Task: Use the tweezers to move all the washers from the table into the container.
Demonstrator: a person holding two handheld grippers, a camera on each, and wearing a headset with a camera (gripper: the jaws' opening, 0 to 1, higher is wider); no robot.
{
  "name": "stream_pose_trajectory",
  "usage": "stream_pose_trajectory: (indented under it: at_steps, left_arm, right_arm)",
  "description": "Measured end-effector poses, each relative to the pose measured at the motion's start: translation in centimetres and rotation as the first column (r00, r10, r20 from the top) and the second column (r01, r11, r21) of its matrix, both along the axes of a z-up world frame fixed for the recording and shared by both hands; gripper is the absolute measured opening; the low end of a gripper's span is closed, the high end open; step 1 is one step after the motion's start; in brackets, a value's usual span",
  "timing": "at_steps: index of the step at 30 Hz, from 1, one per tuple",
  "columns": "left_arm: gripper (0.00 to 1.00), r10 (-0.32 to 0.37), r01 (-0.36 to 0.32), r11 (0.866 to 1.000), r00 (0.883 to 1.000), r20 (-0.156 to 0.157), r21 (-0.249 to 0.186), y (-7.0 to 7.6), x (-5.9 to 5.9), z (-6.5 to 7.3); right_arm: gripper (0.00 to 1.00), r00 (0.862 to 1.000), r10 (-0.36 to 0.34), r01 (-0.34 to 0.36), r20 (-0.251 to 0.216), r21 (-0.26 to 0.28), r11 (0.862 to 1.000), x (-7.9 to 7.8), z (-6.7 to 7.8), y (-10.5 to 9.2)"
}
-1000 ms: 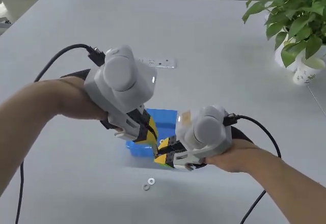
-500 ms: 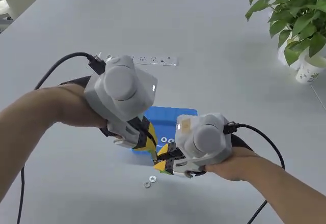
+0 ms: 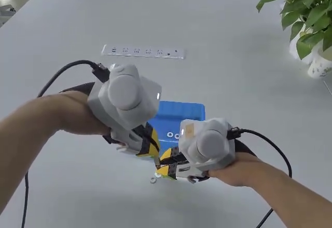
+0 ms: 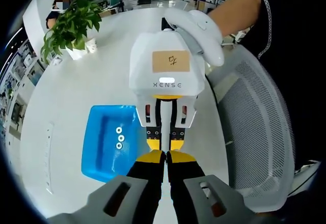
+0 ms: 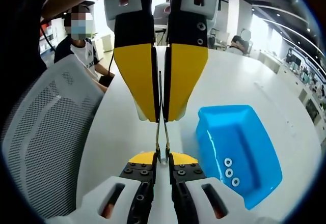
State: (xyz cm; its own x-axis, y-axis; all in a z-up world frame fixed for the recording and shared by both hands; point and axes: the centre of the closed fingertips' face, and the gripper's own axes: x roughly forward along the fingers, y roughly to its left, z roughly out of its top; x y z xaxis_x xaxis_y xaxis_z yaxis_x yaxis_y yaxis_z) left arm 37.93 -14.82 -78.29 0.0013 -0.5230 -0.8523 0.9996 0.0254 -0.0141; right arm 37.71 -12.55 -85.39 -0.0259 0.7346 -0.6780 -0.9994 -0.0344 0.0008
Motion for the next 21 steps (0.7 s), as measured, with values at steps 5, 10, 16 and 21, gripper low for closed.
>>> stream_pose_trajectory:
  at_steps: [5,10,16,21]
  left_arm:
    - [0.06,0.006,-0.006,1.000,1.000,0.004,0.003,-0.1,-0.1,-0.4]
    - [0.06,0.013,-0.013,1.000,1.000,0.013,0.005,-0.1,-0.1,-0.8]
    - [0.06,0.016,-0.016,1.000,1.000,0.005,0.007,-0.1,-0.3,-1.1]
    - [0.06,0.016,-0.016,1.000,1.000,0.005,0.010,0.0,-0.4,-1.3]
  right_arm:
    - [0.11,1.000,0.006,-0.006,-0.002,-0.004,1.000,-0.1,-0.4,0.0]
    - [0.11,1.000,0.008,-0.008,-0.003,-0.007,1.000,-0.1,-0.8,0.0]
    - [0.11,1.000,0.015,-0.015,-0.011,-0.011,1.000,-0.3,-1.1,0.1]
    - [0.11,1.000,0.017,-0.017,-0.019,-0.012,1.000,-0.4,-1.4,0.2]
